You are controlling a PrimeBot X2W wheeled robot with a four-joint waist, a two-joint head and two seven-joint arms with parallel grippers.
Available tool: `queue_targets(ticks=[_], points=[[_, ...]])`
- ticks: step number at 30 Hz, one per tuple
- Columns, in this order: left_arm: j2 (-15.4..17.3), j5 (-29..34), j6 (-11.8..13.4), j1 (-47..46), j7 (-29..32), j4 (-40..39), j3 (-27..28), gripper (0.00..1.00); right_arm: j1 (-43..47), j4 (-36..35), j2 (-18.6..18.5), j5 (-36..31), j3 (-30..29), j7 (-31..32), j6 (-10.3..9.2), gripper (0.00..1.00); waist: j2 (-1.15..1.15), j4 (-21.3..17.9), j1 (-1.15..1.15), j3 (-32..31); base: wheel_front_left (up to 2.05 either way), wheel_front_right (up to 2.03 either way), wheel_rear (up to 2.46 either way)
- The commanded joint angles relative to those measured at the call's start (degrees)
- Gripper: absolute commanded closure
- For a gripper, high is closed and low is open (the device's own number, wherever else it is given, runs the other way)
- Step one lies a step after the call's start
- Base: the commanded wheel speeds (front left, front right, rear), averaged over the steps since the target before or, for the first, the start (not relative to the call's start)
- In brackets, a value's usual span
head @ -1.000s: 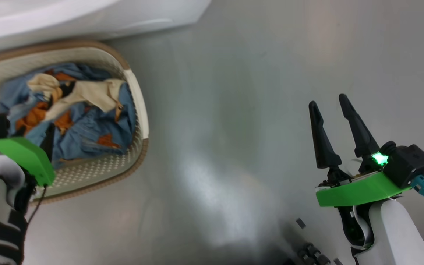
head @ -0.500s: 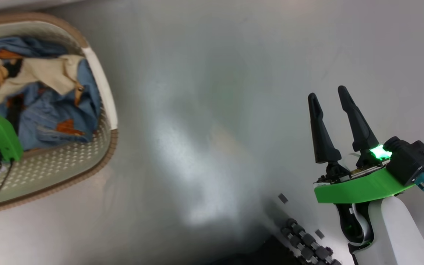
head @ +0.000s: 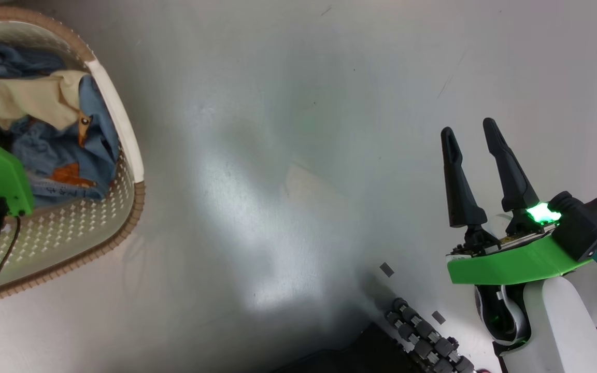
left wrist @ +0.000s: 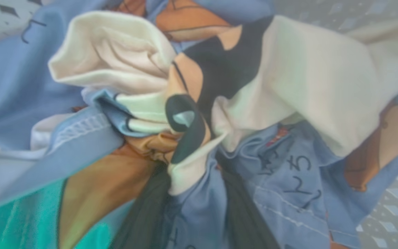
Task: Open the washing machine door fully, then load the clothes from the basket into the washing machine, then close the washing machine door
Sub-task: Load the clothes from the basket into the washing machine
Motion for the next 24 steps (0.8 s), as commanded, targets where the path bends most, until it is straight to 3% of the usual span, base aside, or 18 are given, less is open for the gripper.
queue_targets(ticks=[1,7,15,20,24], points=[[1.73,0.40,0.01,0.94,-0.84,0.33,0.73,1.00,2.15,-1.11,-0.20,0.25,1.17,-0.27,0.52,0.00,0.00,0.14,0.00,-0.13,0.00,0.00,0.00],[1.04,-0.50,-0.03,1.29,-4.17,1.78,0.85,1.00,1.59,-0.50,-0.20,0.39,1.07,-0.27,0.52,0.00,0.00,1.29,0.00,-1.90,0.00,0.00,0.00],[-1.80,-2.53,-0.19,5.86,-12.79,1.07,1.39,1.00,2.26,1.23,-0.19,0.72,-0.58,-0.27,0.52,0.00,0.00,4.80,0.00,-9.13,0.00,0.00,0.00],[-3.77,-3.56,-0.13,12.03,-14.41,-2.75,1.98,1.00,3.32,2.32,-0.19,0.72,-1.24,-0.27,0.52,0.00,0.00,7.04,0.00,-15.58,0.00,0.00,0.00],[-5.68,-4.50,1.31,18.89,-14.52,-11.42,4.15,1.00,4.99,3.19,-0.19,0.69,-1.99,-0.27,0.52,0.00,0.00,8.53,0.00,-21.65,0.00,0.00,0.00]])
